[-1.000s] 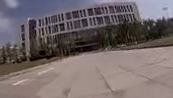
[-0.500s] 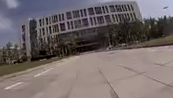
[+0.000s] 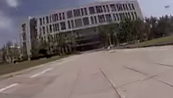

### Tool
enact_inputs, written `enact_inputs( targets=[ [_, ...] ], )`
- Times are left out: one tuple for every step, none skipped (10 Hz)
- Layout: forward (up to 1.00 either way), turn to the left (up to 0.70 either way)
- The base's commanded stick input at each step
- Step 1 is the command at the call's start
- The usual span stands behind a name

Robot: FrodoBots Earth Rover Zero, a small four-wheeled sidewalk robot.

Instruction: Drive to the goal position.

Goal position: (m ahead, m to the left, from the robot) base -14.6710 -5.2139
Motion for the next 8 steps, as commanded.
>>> enact_inputs(
  targets=[
    [0.70, -0.01],
    [0.70, -0.01],
    [0.70, -0.01],
    [0.70, -0.01],
    [0.70, -0.01],
    [0.70, -0.01],
    [0.70, -0.01],
    [0.70, -0.01]
  ],
)
